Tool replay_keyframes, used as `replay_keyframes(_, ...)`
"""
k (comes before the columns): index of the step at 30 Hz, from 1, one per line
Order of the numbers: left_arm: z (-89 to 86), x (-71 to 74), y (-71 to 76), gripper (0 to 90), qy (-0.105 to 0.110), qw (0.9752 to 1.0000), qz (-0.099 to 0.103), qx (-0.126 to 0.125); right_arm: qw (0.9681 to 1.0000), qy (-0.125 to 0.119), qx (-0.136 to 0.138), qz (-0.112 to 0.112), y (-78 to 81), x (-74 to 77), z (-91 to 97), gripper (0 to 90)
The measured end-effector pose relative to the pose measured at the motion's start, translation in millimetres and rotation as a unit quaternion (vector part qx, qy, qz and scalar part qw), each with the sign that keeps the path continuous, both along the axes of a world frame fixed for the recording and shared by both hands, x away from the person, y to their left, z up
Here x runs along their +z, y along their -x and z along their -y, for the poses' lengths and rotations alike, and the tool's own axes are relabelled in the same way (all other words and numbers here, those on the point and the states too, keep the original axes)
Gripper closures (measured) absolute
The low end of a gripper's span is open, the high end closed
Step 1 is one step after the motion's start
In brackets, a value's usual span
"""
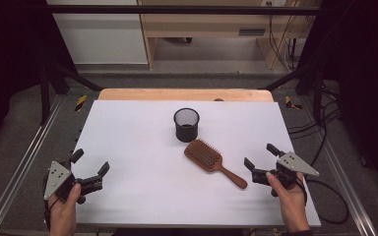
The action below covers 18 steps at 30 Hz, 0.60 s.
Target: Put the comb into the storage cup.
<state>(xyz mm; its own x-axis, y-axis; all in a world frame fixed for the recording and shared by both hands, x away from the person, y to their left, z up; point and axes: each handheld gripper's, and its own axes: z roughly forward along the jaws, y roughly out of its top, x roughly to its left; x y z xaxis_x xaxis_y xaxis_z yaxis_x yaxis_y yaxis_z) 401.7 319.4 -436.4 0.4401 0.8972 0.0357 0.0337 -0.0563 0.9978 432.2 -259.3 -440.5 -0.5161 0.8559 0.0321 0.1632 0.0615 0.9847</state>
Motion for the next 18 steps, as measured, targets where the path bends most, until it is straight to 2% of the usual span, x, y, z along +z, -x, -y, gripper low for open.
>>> replay_keyframes(7,0.4,0.1,-0.7,2.1,-0.002,1.0000,0.000,0.001,0.9998,0.003,0.009,-0.019,-0.7,1.1,-1.9,6.9)
replay_keyframes(10,0.6,0.0,-1.0,2.0,-0.003,1.0000,0.001,0.002,0.9989,0.009,0.009,-0.046,-2.7,3.6,-4.4,7.6)
replay_keyframes(12,0.7,-0.8,-1.2,2.0,-0.004,1.0000,-0.002,0.004,0.9985,0.011,0.012,-0.052,-3.4,4.0,-5.2,7.6)
replay_keyframes(13,0.3,-1.1,-1.3,2.0,-0.004,1.0000,-0.002,0.005,0.9969,0.009,0.022,-0.075,-4.0,4.4,-6.8,7.7)
replay_keyframes(15,-0.3,-1.2,-1.4,2.1,-0.004,1.0000,-0.002,0.006,0.9966,0.010,0.024,-0.078,-4.4,4.4,-6.9,7.8)
replay_keyframes(16,-0.8,-1.4,-1.2,2.1,-0.004,1.0000,-0.003,0.007,0.9952,0.014,0.028,-0.093,-3.7,5.0,-8.3,8.6)
replay_keyframes(18,-0.8,-1.3,-0.8,2.0,-0.004,1.0000,-0.003,0.006,0.9945,0.019,0.029,-0.099,-2.9,5.2,-9.0,8.4)
